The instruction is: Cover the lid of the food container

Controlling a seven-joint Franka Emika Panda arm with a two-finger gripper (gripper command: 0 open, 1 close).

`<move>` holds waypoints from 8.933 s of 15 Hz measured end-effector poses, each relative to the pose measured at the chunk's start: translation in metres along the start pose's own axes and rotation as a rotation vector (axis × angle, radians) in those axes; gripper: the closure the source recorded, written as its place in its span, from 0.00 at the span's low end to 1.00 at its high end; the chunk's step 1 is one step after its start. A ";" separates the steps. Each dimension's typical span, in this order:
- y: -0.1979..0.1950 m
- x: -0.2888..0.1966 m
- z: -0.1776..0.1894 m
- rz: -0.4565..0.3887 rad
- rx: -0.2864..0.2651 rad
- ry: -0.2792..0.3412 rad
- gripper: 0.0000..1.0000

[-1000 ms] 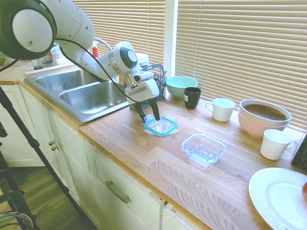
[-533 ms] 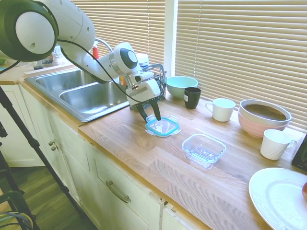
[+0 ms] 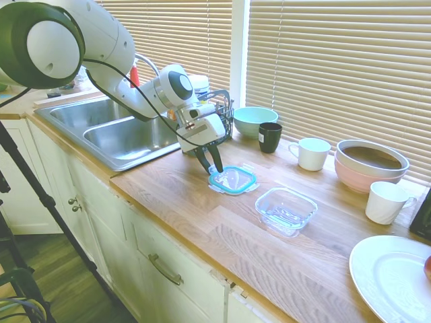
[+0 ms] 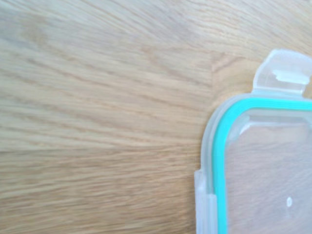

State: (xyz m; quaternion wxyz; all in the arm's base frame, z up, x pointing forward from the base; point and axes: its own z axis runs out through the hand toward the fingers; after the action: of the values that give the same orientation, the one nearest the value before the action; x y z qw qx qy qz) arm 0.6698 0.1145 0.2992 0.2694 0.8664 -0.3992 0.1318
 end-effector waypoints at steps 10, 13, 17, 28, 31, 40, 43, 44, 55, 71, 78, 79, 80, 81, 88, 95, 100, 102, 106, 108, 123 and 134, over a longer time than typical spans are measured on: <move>0.000 -0.002 0.010 -0.021 -0.041 0.034 1.00; -0.002 -0.009 0.003 -0.026 -0.052 0.068 1.00; 0.003 -0.012 -0.028 -0.022 -0.033 0.087 1.00; 0.071 0.014 -0.095 0.023 0.123 -0.029 1.00; 0.090 0.025 -0.103 0.022 0.169 -0.073 1.00; 0.138 0.047 -0.125 0.012 0.270 -0.156 1.00; 0.143 0.047 -0.125 0.014 0.281 -0.172 1.00; 0.144 0.048 -0.125 0.017 0.288 -0.178 1.00; 0.204 0.090 -0.102 0.047 0.349 -0.198 1.00; 0.288 0.162 -0.040 0.043 0.437 -0.157 1.00; 0.286 0.166 -0.030 0.014 0.454 -0.144 1.00; 0.283 0.165 -0.027 0.013 0.455 -0.143 1.00; 0.281 0.165 -0.024 0.011 0.455 -0.143 1.00; 0.279 0.164 -0.022 0.011 0.457 -0.142 1.00; 0.290 0.168 -0.012 0.028 0.484 -0.152 1.00; 0.309 0.180 -0.008 0.040 0.519 -0.151 1.00; 0.324 0.180 -0.003 0.048 0.539 -0.146 1.00; 0.334 0.185 0.008 0.056 0.555 -0.151 1.00; 0.350 0.191 0.021 0.071 0.571 -0.166 1.00; 0.358 0.194 0.026 0.078 0.577 -0.171 1.00; 0.383 0.241 0.098 0.082 0.636 -0.253 1.00; 0.369 0.250 0.161 0.093 0.603 -0.319 1.00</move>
State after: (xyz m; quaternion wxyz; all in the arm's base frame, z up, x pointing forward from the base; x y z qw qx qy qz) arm 0.5516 -0.3307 0.4113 -0.0710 0.8976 -0.4184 0.1190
